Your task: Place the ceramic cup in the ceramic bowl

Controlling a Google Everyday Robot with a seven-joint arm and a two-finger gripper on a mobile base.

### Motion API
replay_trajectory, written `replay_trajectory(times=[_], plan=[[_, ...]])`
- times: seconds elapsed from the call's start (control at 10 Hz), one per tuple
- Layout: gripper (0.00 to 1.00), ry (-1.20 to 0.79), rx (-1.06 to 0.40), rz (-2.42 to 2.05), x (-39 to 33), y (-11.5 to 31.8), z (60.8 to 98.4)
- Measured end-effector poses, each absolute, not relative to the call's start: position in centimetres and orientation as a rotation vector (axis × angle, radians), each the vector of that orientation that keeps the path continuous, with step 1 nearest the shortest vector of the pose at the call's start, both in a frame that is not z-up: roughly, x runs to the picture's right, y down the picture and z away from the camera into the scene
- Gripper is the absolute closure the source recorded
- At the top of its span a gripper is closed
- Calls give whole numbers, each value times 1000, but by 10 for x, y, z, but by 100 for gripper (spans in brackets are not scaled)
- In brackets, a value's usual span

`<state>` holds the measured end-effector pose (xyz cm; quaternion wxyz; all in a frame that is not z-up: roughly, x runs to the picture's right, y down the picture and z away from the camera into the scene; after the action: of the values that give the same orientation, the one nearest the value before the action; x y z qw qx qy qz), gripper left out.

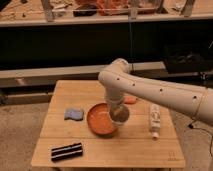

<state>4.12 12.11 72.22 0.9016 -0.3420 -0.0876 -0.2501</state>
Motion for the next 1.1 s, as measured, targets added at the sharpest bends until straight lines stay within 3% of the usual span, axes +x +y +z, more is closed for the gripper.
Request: replay_trajectory(times=[1.1], plan=[[95,-197,-684,-573,16,123,750]])
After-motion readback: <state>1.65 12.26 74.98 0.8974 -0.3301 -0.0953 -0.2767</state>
